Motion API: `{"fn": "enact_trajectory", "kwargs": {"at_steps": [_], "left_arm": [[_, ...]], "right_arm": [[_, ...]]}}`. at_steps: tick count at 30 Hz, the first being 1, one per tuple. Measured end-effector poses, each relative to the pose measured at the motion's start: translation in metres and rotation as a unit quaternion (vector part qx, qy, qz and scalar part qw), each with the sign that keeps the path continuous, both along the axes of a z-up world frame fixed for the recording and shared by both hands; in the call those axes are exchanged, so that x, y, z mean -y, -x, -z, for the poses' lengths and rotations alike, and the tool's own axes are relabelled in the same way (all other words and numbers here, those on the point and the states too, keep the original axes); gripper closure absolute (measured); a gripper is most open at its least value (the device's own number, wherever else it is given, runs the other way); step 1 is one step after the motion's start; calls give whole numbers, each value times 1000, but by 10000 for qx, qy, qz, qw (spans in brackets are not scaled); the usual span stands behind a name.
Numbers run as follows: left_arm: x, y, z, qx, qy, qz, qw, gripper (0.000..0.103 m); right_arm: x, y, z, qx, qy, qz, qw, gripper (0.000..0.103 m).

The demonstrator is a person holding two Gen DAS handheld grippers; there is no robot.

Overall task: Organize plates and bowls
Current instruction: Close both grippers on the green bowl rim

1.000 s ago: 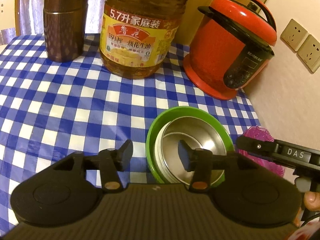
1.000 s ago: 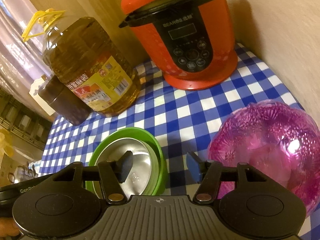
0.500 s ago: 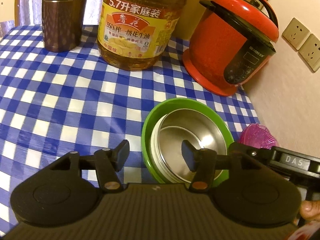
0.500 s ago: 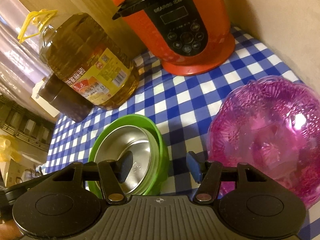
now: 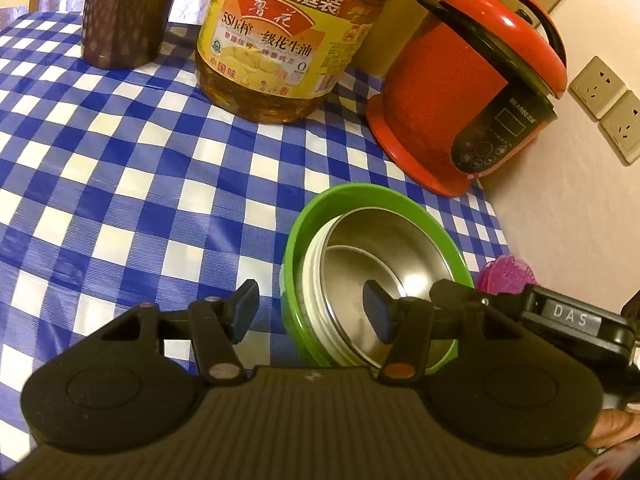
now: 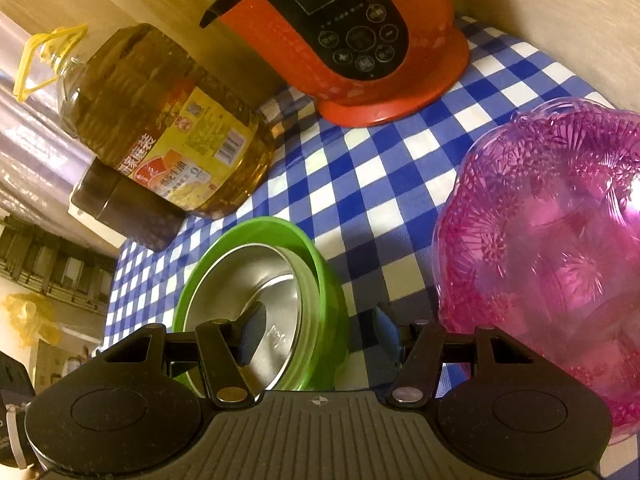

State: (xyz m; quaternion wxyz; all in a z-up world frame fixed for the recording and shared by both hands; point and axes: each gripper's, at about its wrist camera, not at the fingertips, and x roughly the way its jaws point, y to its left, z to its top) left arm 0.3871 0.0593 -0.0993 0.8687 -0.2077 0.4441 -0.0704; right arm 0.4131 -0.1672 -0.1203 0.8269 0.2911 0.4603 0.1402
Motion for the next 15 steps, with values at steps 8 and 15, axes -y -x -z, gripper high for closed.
{"fn": "enact_trajectory", "kwargs": {"at_steps": [8,15], "left_arm": [[-1,-3,6,33,79,-42,10000,50],[-3,-4,7,54,93,-82,9999,52]], "right_arm": [[0,-4,4,40,31,178,9998,44],[-5,2,-3,236,241,296,9990,44]]}}
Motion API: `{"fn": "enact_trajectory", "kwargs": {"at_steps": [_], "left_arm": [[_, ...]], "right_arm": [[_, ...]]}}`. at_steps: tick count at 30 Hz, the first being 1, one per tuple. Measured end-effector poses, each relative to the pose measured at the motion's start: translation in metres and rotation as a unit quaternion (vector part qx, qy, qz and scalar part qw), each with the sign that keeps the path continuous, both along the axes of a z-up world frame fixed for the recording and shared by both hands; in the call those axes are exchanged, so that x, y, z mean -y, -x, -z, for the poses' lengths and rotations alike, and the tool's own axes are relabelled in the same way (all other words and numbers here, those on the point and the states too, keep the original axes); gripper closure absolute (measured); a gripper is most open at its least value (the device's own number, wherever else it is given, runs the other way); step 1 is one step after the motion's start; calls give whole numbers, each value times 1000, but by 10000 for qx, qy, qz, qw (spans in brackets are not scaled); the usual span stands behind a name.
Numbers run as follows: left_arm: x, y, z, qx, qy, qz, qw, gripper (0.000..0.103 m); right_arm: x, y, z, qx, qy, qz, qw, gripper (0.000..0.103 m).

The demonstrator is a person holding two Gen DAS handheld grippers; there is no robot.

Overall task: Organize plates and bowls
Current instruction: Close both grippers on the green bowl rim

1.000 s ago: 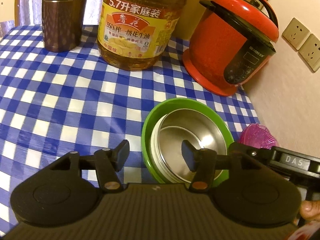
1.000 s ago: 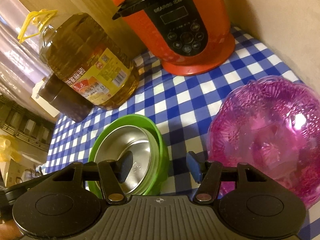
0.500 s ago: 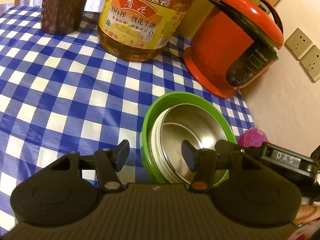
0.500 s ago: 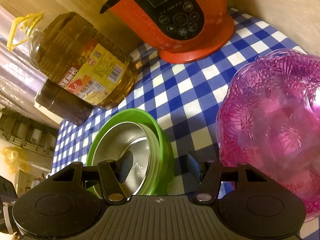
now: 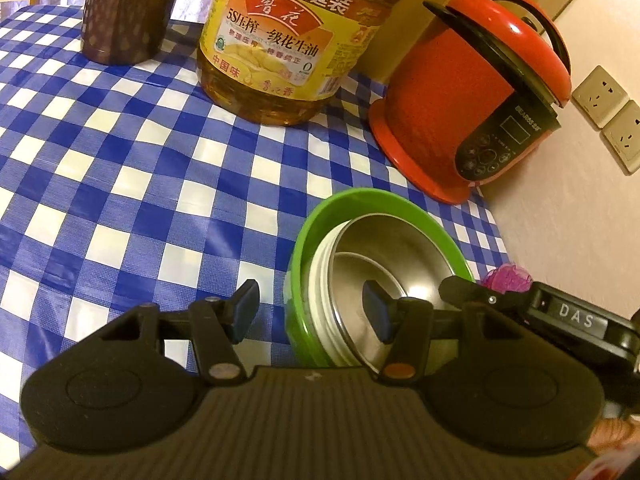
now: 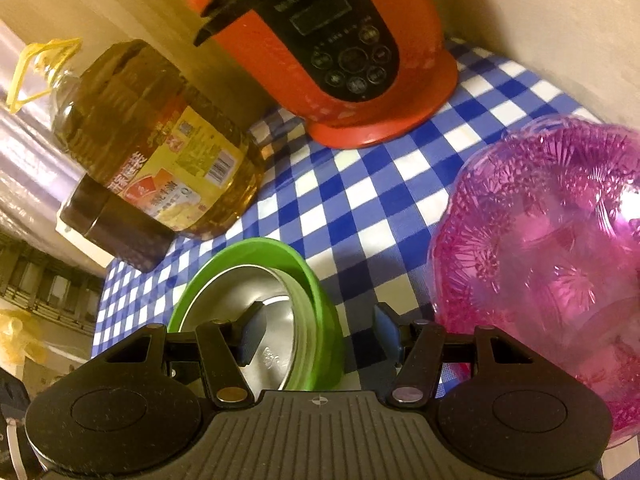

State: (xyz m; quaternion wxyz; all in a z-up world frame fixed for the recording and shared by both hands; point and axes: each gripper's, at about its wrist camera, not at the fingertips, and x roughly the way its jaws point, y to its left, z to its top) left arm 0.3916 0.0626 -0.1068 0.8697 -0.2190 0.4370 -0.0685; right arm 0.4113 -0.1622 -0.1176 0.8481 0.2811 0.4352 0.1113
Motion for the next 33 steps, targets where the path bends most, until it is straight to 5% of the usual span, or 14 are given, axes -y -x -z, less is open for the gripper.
{"fn": "enact_trajectory", "kwargs": {"at_steps": [8,10,15,26,33], "left_arm": [[-1,0,2,-4,-24,30,10000,69],[-1,1,1,7,-30,63,10000,73],[2,3,-1,15,-111,129,9999,75],[-14,44,-8,-271,-356,253,9987,77],[-26,71,-1,-75,93,21,9999,77]], "right_arm": [[-18,-1,-4,93,443,-262,9986,45],[-22,-1,-4,104,538,-323,9980,65],[-27,1,-3,91,825,-270,9962,78],[-40,36,-5,-118,735,-537,9958,78],[-40,64,-3,-105,564,-439,9974,78]]}}
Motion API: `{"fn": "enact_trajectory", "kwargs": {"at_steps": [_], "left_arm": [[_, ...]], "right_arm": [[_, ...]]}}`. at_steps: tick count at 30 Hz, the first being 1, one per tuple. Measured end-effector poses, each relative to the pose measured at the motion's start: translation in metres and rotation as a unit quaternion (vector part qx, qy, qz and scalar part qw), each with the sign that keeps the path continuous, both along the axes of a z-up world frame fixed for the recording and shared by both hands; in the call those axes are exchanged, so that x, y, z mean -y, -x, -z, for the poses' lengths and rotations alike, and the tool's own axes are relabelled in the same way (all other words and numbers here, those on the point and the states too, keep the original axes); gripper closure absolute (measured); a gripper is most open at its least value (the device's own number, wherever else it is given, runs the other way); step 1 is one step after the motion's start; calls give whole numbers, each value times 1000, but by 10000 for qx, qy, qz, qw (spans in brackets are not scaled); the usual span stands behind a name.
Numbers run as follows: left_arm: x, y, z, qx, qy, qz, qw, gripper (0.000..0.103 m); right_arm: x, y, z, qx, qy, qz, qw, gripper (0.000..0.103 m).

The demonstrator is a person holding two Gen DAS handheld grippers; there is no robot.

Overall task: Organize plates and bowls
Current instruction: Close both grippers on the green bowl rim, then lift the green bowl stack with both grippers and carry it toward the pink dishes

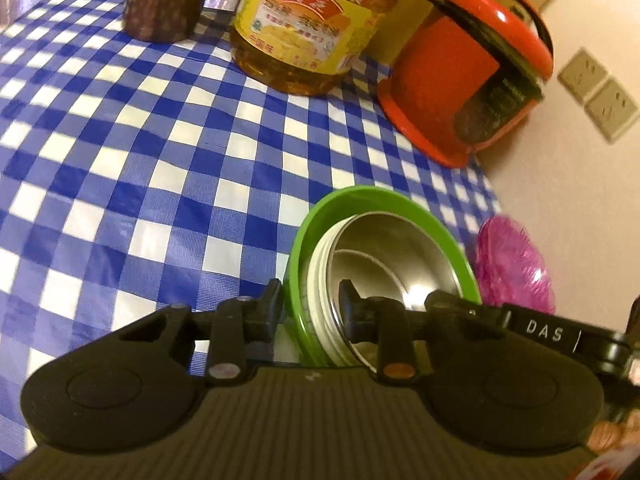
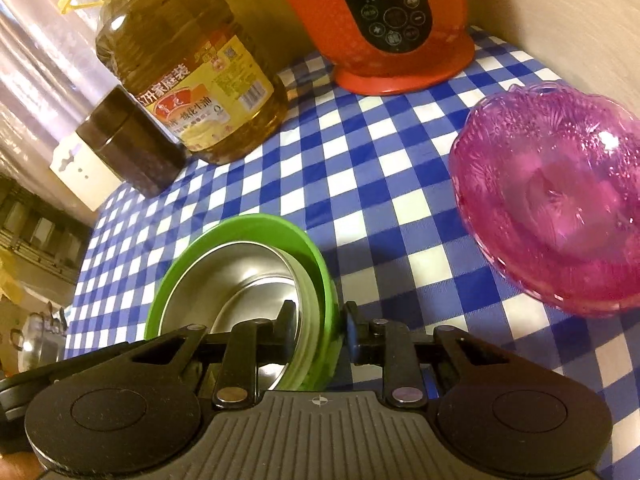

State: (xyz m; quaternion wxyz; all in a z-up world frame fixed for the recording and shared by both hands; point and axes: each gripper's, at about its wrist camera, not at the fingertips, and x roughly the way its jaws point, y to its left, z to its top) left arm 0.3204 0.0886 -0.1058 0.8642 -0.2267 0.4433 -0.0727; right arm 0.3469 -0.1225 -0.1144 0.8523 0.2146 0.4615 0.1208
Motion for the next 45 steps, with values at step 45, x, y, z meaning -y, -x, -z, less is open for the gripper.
{"fn": "enact_trajectory", "kwargs": {"at_steps": [45], "left_arm": [[7,14,25,226,163,-444,9986,76]], "right_arm": [[1,13,36,211,-617,219,9976,73]]}}
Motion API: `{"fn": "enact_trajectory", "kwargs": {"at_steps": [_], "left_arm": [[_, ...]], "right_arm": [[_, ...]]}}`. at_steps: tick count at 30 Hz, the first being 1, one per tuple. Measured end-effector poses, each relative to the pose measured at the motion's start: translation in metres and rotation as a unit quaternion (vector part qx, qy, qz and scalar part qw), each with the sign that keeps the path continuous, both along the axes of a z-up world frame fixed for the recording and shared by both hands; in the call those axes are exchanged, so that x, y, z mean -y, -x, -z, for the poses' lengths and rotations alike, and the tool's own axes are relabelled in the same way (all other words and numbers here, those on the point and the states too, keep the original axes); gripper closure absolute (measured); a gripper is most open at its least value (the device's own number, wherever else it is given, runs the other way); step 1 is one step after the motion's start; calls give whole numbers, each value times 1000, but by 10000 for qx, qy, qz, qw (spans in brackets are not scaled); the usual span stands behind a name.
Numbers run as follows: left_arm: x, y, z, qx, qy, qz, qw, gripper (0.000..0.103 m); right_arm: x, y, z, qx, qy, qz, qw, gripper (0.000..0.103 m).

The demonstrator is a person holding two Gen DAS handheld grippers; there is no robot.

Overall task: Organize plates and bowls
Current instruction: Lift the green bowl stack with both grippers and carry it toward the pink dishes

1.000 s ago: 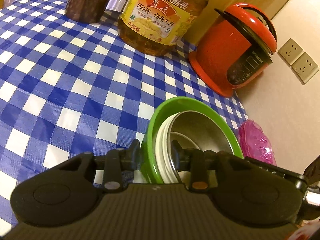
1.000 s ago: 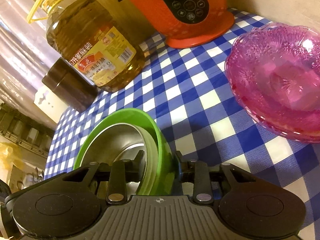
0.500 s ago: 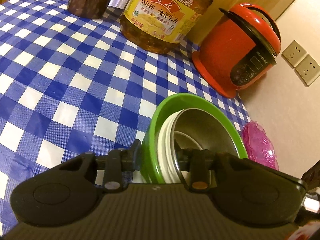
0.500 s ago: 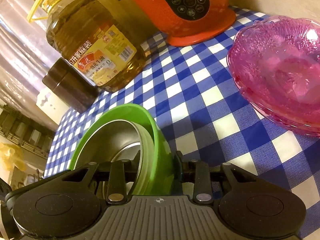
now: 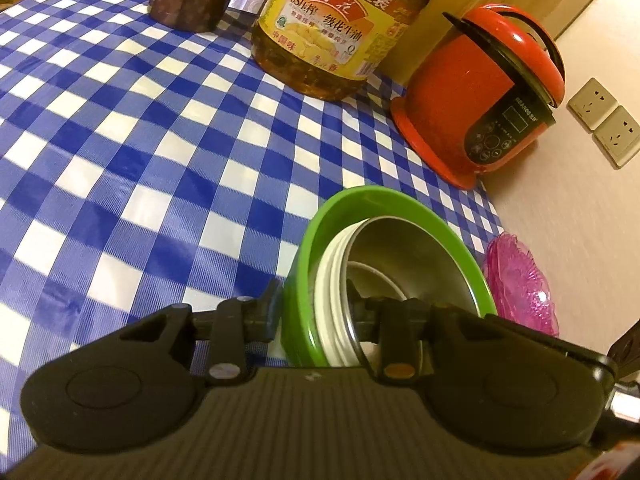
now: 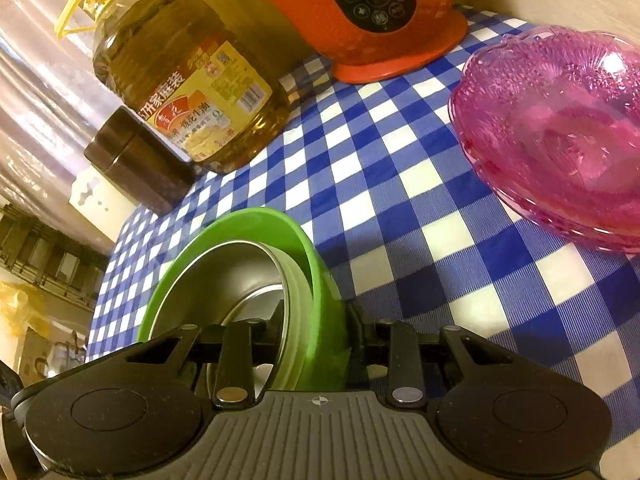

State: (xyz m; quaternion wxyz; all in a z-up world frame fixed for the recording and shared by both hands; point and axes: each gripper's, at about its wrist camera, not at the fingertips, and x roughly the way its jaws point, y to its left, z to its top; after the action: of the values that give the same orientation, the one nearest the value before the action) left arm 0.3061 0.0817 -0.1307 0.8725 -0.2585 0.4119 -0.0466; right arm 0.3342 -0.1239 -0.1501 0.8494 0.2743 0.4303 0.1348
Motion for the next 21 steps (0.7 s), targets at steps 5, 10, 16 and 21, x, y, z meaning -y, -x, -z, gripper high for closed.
{"fn": "enact_trajectory", "kwargs": {"at_steps": [5,10,16,21], "left_arm": [[3,12,-3,-99,-3,-29,9999,76],[6,26,-6,-141,44,-43,9999,76],[14,41,-13,-193,92,-13,9998,76],[26,55,-20,-187,113,142,9997,76]], "right_arm": [[1,8,-2,-110,18,-48,9999,73],[5,21,-7,-203,46,-37,9998,73],[12,41,-14,-218,56,24,9997,73],[24,62,-22,-231,36,156,9996,73]]}}
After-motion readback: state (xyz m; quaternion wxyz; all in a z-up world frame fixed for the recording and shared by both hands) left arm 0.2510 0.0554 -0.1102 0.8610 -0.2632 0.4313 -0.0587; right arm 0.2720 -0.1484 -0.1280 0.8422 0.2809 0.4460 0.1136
